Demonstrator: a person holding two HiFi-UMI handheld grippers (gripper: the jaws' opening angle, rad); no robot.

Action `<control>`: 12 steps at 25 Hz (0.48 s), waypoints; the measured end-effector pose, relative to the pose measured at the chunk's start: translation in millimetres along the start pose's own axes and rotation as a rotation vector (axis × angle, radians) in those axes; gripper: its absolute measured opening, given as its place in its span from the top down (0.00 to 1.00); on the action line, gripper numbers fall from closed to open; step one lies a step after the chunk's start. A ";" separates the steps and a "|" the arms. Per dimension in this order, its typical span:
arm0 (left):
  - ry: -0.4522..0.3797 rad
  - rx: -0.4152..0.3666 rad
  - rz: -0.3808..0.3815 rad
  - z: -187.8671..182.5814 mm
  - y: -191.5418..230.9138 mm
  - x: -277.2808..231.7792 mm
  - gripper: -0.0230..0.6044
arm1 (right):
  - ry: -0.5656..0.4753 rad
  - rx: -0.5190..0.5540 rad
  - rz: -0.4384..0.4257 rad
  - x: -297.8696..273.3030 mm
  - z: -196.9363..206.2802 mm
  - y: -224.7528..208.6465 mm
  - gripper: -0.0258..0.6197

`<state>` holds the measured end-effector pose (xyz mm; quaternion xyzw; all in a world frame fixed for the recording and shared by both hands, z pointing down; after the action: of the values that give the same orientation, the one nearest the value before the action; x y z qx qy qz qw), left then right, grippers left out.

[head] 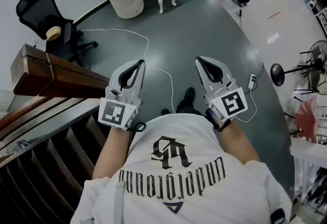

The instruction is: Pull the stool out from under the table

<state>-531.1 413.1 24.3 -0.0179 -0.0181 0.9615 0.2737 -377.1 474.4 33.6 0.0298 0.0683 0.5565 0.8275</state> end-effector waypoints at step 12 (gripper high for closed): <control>0.004 0.016 0.004 8.6 8.4 -11.6 0.95 | -0.016 -0.012 0.000 -7.1 -2.6 -13.4 0.96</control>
<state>-526.0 399.6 32.8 -0.0176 -0.0100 0.9622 0.2717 -367.8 462.6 29.9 0.0293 0.0583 0.5568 0.8281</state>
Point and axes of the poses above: the fingertips, and each gripper's own axes: x backward along the fingers, y to its left, z out of its underside, the point moved 1 cm from there along x, backward along the fingers, and after that the axes turned 1 degree about -z, right-handed, at the moved point
